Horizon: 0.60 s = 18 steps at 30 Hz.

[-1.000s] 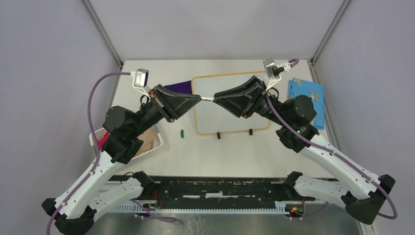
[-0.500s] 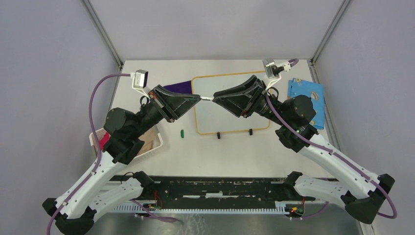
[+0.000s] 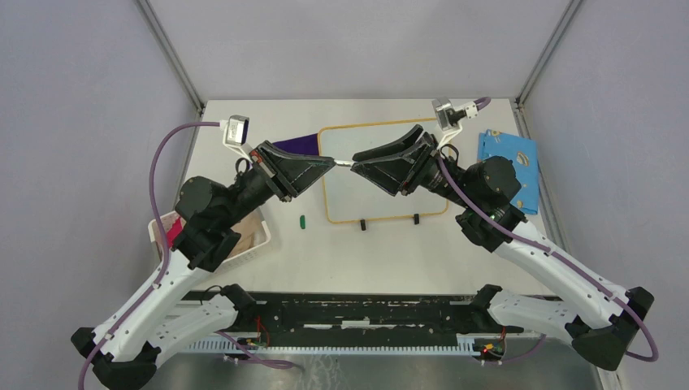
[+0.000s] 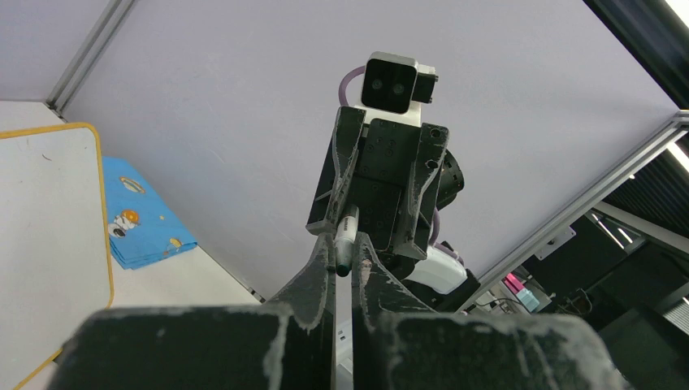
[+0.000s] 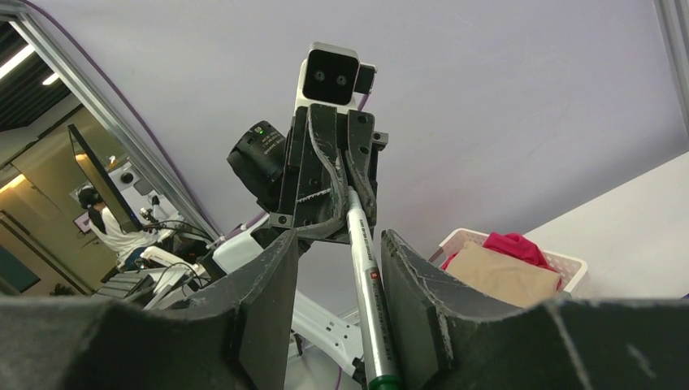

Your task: Write a sentence on the whiteboard

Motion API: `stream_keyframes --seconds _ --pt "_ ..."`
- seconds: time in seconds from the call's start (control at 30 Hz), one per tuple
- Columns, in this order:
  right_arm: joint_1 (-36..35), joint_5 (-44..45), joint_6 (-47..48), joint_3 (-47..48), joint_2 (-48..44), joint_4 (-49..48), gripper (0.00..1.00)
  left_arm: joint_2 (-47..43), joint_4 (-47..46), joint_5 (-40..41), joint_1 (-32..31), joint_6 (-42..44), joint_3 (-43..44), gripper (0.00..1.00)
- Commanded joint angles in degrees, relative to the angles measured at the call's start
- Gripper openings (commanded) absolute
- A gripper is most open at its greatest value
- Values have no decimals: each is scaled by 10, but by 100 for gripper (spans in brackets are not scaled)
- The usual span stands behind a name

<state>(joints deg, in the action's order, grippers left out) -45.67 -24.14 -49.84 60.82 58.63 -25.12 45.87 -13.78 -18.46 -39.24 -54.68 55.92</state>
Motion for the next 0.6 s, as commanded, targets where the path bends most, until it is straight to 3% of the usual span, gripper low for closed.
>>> stream_keyframes --seconds 0.0,0.27,0.57 --pt "-3 -1 1 14 -1 -18 48 1 0 9 3 4 19 2" --pt "-2 5 1 9 -1 -15 42 -10 -4 19 3 4 17 2" --pt "-2 7 -4 2 -6 -26 43 -24 -7 39 3 5 6 2"
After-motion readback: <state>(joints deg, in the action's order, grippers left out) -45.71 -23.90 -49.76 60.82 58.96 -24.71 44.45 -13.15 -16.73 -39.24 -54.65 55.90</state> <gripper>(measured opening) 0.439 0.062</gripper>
